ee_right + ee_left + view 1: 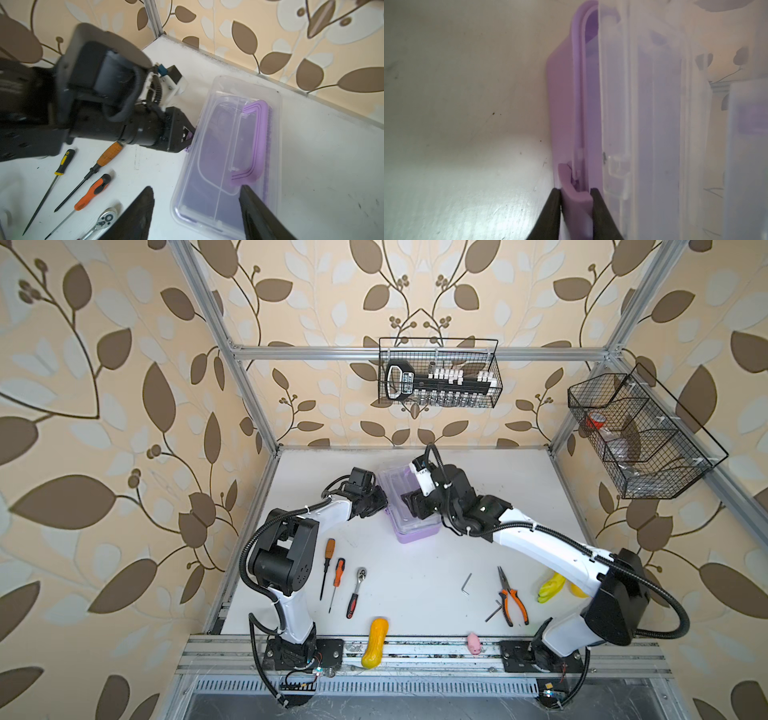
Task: Pack the tool kit
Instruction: 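Swing the clear lid open with the right gripper while the left holds the latch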
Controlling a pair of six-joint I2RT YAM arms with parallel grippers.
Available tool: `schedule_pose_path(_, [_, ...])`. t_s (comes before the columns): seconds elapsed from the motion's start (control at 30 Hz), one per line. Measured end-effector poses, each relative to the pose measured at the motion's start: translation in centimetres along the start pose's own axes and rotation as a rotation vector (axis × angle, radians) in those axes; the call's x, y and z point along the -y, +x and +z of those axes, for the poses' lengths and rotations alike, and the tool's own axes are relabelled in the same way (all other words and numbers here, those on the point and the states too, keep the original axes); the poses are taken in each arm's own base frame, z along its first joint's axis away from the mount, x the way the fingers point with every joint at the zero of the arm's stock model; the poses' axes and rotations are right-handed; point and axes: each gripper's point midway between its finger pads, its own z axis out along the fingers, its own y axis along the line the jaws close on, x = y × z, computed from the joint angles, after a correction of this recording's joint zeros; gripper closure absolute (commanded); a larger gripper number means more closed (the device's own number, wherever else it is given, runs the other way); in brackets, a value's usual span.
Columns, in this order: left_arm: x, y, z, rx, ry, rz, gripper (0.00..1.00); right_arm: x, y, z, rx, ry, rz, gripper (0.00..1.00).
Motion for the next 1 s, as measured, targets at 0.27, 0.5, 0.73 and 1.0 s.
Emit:
schedule_pose_path(0.27, [-0.1, 0.1, 0.1, -0.003, 0.000, 0.000, 0.77, -1.8, 5.7, 0.7, -0.051, 0.203, -0.366, 0.00])
schedule_pose_path(0.5, [0.0, 0.1, 0.1, -0.007, 0.004, 0.000, 0.78, -4.3, 8.8, 3.1, -0.087, 0.284, -0.603, 0.00])
schedule_pose_path(0.73, [0.0, 0.2, 0.1, -0.010, 0.006, 0.000, 0.78, -4.2, 9.0, 4.4, -0.076, 0.349, -0.686, 0.00])
schedule_pose_path(1.0, [0.1, 0.2, 0.1, -0.012, 0.007, 0.000, 0.78, -3.0, 10.8, 6.3, -0.129, 0.386, -0.722, 0.00])
